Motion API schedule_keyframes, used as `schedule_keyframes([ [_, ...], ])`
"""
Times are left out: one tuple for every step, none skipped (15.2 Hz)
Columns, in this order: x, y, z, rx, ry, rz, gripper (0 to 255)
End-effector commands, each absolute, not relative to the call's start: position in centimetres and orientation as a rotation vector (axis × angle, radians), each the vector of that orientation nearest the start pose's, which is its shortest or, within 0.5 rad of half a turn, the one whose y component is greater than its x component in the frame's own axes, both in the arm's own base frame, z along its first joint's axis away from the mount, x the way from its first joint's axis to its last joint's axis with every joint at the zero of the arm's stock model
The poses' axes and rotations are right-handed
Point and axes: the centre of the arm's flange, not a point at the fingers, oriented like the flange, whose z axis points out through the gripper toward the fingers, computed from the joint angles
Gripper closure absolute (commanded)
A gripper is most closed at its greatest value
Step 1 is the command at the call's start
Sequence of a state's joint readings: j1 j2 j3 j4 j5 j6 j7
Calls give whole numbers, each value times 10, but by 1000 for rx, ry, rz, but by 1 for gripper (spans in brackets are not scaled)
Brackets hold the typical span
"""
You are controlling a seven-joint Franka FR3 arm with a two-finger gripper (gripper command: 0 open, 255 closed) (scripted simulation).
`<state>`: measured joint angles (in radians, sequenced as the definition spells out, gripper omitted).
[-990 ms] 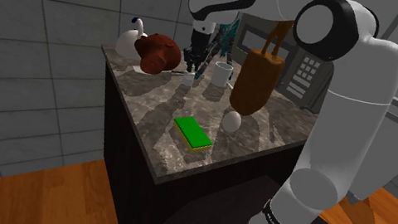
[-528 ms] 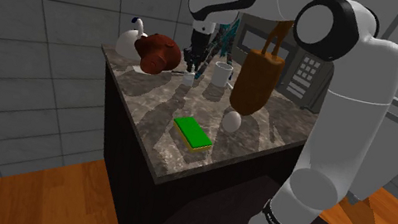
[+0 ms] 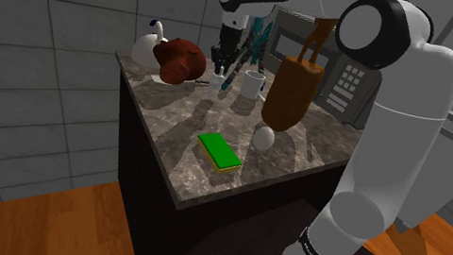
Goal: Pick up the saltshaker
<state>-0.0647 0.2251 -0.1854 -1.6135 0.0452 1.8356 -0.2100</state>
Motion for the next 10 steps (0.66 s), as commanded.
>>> schedule_keyframes([
  [614, -143, 506, -3139, 74, -2, 255],
  [614, -143, 511, -3139, 74, -2, 255],
  [614, -143, 516, -3139, 74, -2, 255],
  [614, -143, 522, -3139, 74, -2, 255],
  [614, -143, 527, -3139, 74, -2, 255],
  [614, -143, 532, -3139, 74, -2, 255],
  [614, -143, 537, -3139, 74, -2, 255],
  [614, -143, 543, -3139, 74, -2, 255],
  [614, -143, 543, -3139, 74, -2, 255],
  [614, -143, 543, -3139, 74, -2, 255],
])
